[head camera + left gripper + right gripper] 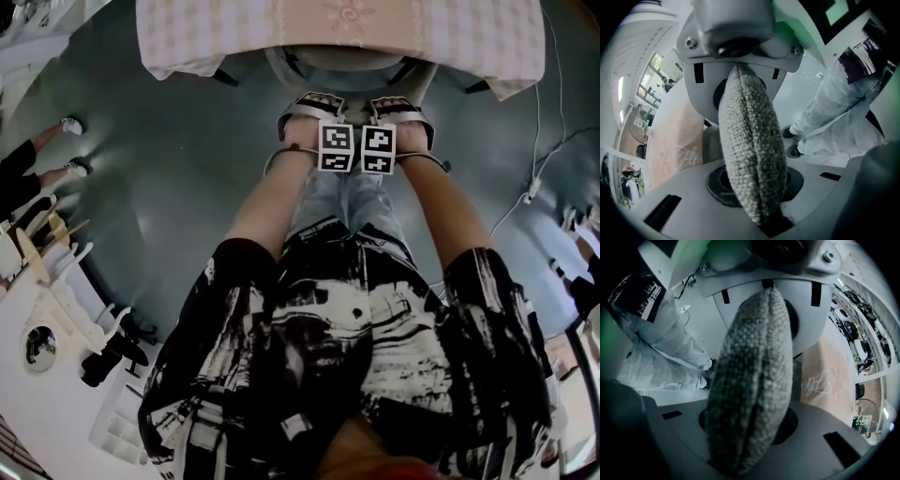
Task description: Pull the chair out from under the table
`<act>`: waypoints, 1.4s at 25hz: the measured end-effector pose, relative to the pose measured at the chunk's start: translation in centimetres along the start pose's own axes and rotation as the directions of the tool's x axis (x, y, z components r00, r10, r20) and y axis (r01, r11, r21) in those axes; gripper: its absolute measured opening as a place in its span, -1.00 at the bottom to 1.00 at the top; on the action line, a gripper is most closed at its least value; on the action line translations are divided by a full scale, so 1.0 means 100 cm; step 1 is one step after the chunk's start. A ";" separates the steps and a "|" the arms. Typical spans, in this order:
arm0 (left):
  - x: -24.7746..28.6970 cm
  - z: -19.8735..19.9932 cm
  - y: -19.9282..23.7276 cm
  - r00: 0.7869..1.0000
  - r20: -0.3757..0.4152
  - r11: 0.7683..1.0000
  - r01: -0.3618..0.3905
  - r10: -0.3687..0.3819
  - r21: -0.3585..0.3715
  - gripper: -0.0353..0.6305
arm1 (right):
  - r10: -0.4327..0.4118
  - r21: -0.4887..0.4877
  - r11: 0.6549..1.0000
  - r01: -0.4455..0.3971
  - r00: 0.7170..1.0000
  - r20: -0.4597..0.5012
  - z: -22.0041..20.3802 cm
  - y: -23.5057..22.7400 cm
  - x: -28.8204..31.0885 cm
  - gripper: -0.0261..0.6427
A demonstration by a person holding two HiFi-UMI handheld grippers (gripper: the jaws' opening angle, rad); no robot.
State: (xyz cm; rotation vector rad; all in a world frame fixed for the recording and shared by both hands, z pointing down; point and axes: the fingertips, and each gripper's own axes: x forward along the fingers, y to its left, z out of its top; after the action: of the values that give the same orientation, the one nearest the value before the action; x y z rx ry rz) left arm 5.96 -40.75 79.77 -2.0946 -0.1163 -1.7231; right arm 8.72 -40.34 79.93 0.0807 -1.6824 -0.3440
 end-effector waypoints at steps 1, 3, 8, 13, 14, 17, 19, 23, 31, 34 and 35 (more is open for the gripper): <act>-0.001 0.002 -0.004 1.000 0.001 1.000 0.002 -0.002 0.000 -0.67 | 0.002 0.001 1.000 -0.002 1.000 -0.001 0.001 0.004 -0.001 -0.64; -0.003 0.006 -0.014 1.000 0.004 1.000 0.005 -0.005 -0.001 -0.67 | 0.006 0.003 1.000 -0.006 1.000 -0.004 0.002 0.014 -0.005 -0.64; -0.010 0.015 -0.038 1.000 0.013 1.000 0.009 -0.009 0.008 -0.67 | 0.010 0.023 1.000 -0.009 1.000 -0.014 0.009 0.040 -0.013 -0.66; -0.020 0.011 -0.062 1.000 0.023 1.000 0.015 -0.015 0.024 -0.67 | 0.010 0.047 0.999 -0.009 1.000 -0.020 0.027 0.058 -0.019 -0.66; -0.026 0.008 -0.067 1.000 0.026 0.999 0.014 -0.015 0.030 -0.67 | 0.009 0.053 0.999 -0.008 1.000 -0.023 0.034 0.061 -0.023 -0.66; -0.041 0.012 -0.086 0.999 0.035 0.998 0.017 -0.019 0.054 -0.67 | 0.008 0.076 0.997 -0.006 0.999 -0.033 0.044 0.079 -0.038 -0.67; -0.043 0.021 -0.097 0.999 0.039 0.998 0.021 -0.024 0.065 -0.67 | 0.011 0.088 0.996 -0.008 0.999 -0.037 0.043 0.093 -0.042 -0.67; -0.029 0.029 -0.115 0.999 0.034 0.997 0.029 -0.032 0.070 -0.67 | 0.018 0.095 0.995 -0.015 0.999 -0.030 0.039 0.114 -0.030 -0.67; -0.001 0.024 -0.161 0.999 0.012 0.999 0.032 -0.033 0.018 -0.67 | 0.025 0.051 0.998 -0.025 1.000 -0.007 0.053 0.154 0.002 -0.67; 0.000 0.044 -0.182 0.999 0.005 0.999 0.033 -0.034 0.007 -0.67 | 0.026 0.044 0.999 -0.026 1.000 -0.002 0.045 0.182 -0.004 -0.67; -0.002 0.054 -0.189 0.999 0.004 0.999 0.034 -0.034 0.006 -0.67 | 0.026 0.042 0.999 -0.026 1.000 -0.003 0.041 0.192 -0.008 -0.67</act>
State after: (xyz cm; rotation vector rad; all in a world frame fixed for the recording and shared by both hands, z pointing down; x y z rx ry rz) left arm 4.69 -21.59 83.90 -2.1039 -0.1583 -1.7356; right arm 7.61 -21.13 83.94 0.0906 -1.6862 -0.2891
